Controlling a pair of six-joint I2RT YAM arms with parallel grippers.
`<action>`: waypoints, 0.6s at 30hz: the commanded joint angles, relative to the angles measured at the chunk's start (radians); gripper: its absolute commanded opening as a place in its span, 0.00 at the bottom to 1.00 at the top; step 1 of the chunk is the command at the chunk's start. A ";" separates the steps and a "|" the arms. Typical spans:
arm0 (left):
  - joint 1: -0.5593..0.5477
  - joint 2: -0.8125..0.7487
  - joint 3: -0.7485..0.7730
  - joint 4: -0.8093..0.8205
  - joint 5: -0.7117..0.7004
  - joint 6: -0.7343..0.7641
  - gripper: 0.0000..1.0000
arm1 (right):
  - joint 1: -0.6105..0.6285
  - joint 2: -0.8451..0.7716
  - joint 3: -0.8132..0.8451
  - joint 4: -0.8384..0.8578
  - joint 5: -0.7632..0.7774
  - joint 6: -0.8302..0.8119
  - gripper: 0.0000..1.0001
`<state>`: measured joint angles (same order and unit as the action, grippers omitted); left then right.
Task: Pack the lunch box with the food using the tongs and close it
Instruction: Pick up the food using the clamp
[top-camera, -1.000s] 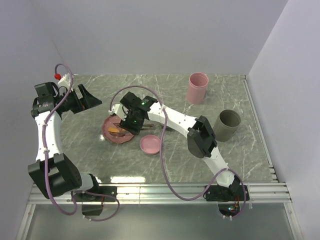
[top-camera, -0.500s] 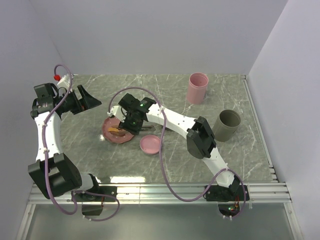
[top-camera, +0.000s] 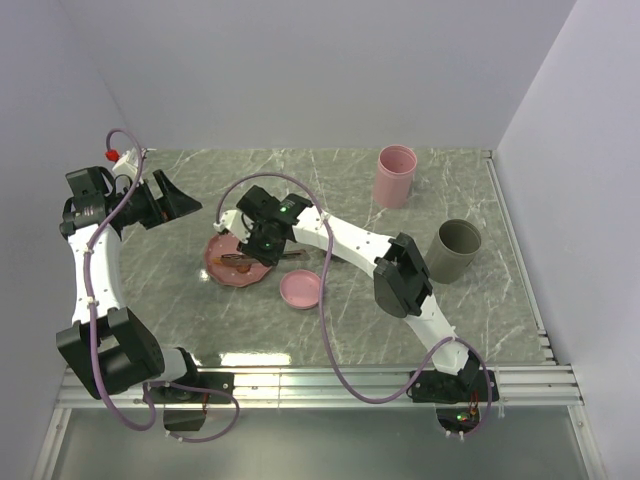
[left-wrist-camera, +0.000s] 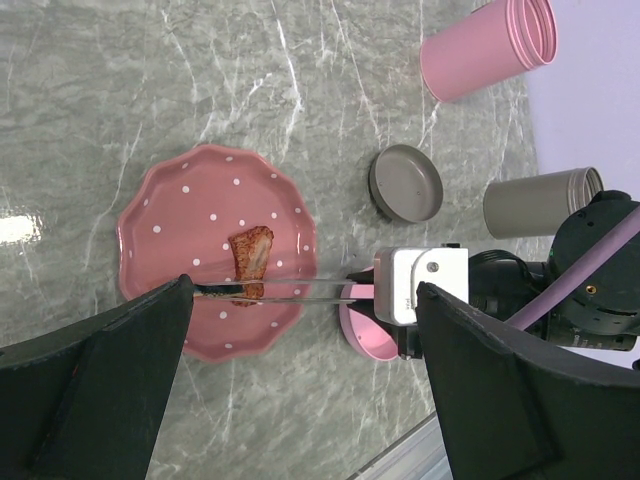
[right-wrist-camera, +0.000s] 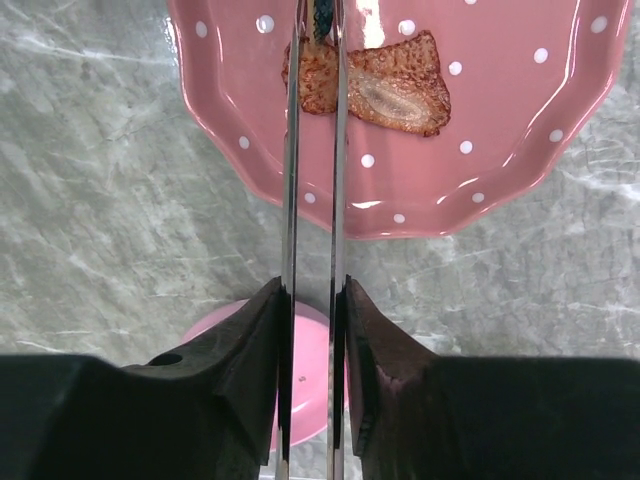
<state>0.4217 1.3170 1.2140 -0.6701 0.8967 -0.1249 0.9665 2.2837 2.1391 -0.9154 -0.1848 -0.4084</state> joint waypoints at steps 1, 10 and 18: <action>0.005 -0.027 -0.004 0.030 0.031 0.008 0.99 | 0.006 -0.066 0.045 -0.005 -0.021 0.011 0.32; 0.008 -0.029 -0.004 0.030 0.031 0.005 0.99 | 0.000 -0.110 0.047 0.003 -0.090 0.049 0.16; 0.006 -0.002 0.028 0.004 0.061 0.014 0.99 | -0.035 -0.167 0.062 -0.008 -0.136 0.075 0.06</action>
<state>0.4232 1.3178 1.2144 -0.6712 0.9146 -0.1249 0.9539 2.2246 2.1414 -0.9195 -0.2825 -0.3557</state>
